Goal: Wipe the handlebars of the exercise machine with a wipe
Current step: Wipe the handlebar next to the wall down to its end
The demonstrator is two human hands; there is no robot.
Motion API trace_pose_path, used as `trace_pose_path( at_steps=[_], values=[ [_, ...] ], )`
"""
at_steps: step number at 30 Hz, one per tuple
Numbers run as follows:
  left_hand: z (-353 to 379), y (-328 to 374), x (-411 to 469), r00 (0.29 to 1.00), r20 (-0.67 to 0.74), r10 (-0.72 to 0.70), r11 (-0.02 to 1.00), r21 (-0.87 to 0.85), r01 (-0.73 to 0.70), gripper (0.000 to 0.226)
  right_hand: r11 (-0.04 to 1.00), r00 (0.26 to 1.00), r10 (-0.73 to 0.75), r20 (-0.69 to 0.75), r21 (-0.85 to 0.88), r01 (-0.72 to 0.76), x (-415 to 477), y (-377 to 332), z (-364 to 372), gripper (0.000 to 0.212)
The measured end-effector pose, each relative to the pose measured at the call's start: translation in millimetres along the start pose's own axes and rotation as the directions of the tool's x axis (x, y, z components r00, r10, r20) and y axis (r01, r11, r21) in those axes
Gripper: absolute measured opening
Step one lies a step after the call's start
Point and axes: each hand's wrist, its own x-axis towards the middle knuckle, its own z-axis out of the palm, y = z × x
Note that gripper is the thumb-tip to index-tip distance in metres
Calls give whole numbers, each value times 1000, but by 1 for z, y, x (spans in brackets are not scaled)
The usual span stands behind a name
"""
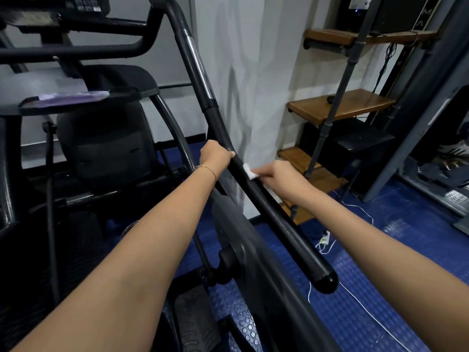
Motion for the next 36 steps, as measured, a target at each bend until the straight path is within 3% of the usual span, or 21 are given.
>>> trace_pose_path(
  at_steps=[7, 13, 20, 28, 32, 36],
  values=[
    [1, 1, -5, 1000, 1, 6, 1000, 15, -6, 52, 998, 992, -34, 124, -56, 41, -52, 13, -12, 37],
    [0, 1, -9, 1000, -2, 6, 1000, 19, -6, 51, 997, 1000, -20, -1, 70, 20, -34, 15, 1, 33],
    [2, -7, -24, 1000, -20, 2, 992, -127, -5, 54, 992, 993, -83, 79, -87, 89, -58, 25, -10, 36],
    [10, -16, -60, 994, 81, -77, 960, -262, 96, 52, 947, 988, -135, 71, 304, 108, -71, 41, -10, 29],
    [13, -13, -74, 994, 82, -70, 967, -240, 88, 35, 905, 990, -124, 68, 418, 85, -80, 56, -14, 23],
    [14, -8, -84, 992, 84, -96, 965, -235, 113, 33, 770, 999, -29, 43, 638, -5, -83, 60, 0, 26]
  ],
)
